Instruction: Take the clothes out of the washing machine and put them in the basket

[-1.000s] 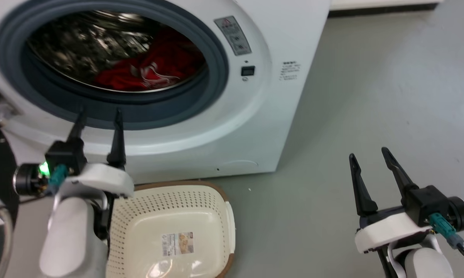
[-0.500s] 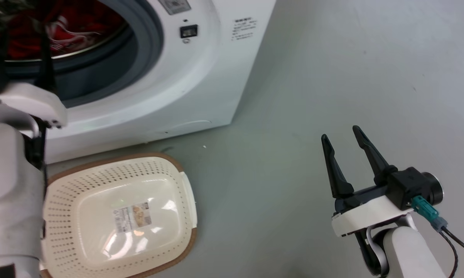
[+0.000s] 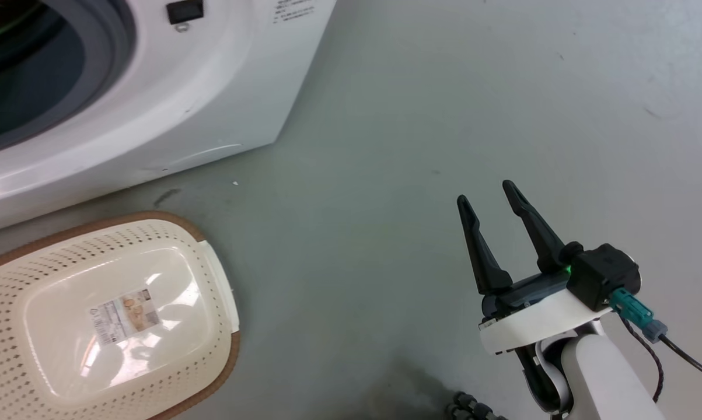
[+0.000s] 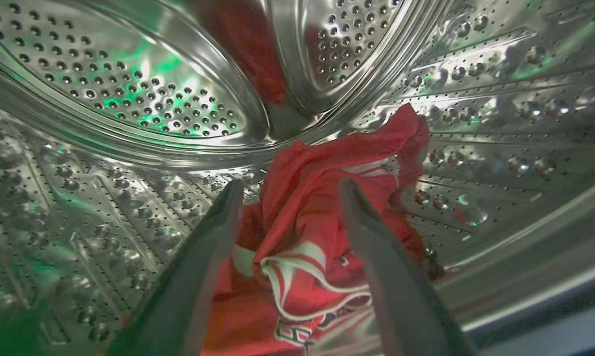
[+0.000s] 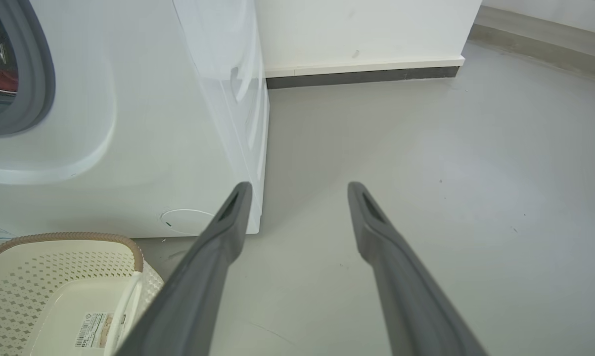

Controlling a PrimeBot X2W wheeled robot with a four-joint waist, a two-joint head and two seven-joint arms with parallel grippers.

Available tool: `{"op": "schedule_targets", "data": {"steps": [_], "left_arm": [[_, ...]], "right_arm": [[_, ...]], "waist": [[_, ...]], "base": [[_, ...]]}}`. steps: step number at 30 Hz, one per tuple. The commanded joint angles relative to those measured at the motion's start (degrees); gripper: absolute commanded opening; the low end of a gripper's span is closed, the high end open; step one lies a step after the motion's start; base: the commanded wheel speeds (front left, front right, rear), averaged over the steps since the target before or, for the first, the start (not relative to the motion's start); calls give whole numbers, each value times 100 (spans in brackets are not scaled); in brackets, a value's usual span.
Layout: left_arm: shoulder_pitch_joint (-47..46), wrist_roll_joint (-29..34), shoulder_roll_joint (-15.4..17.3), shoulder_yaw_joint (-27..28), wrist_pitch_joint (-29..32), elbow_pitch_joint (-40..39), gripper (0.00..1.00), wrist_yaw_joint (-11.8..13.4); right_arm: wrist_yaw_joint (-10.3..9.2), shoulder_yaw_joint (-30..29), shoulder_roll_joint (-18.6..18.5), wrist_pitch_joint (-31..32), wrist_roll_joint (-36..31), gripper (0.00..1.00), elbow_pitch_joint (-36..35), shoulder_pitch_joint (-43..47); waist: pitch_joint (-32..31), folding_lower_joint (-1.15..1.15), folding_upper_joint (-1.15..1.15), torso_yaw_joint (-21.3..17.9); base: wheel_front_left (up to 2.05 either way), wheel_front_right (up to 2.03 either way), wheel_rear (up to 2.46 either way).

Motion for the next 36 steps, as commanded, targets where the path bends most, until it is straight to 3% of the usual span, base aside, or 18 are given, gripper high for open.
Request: {"op": "schedule_targets", "data": {"steps": [1, 12, 20, 30, 31, 32, 33, 34, 36], "left_arm": [[-159, -21, 66, -109, 113, 51, 100, -8], [-1248, -418, 892, -1093, 1638, 51, 100, -5], [-1674, -1057, 1573, -1760, 3280, -144, 100, -6], [-1521, -1455, 1837, -2043, 4498, -521, 100, 3], [-1494, -1526, 1810, -2016, 4629, -516, 95, 20], [-1469, -1565, 1791, -1996, 4741, -536, 47, 36], [-1457, -1565, 1809, -2003, 4807, -597, 18, 50], [-1436, -1575, 1835, -2005, 4884, -633, 0, 81], [-1407, -1606, 1877, -1977, 4920, -731, 0, 149]], "right_arm": [[-4, 27, 17, -16, 46, 100, -39, -124], [-4, 303, 17, -15, 259, 100, -137, -163], [-4, 470, 17, -15, 380, 100, -247, -62], [-4, 621, 16, -15, 439, 100, -350, -100], [-4, 629, 16, -15, 444, 100, -343, -101], [-4, 635, 16, -15, 455, 100, -332, -98], [-4, 638, 16, -15, 468, 100, -326, -99], [-4, 636, 16, -15, 472, 100, -320, -104], [-4, 635, 16, -15, 479, 100, -299, -119]], "waist": [[174, -1, 0, -171], [578, -1, 0, -553], [822, -1, 0, -737], [1029, -1, 0, -729], [1026, -1, 0, -730], [1022, -1, 0, -729], [1023, -1, 0, -729], [1025, -1, 0, -729], [1024, -1, 0, -734]], "base": [[0, 0, 0], [0, 0, 0], [0, 0, 0], [0, 0, 0], [0, 0, 0], [0, 0, 0], [0, 0, 0], [0, 0, 0], [0, 0, 0]]}}
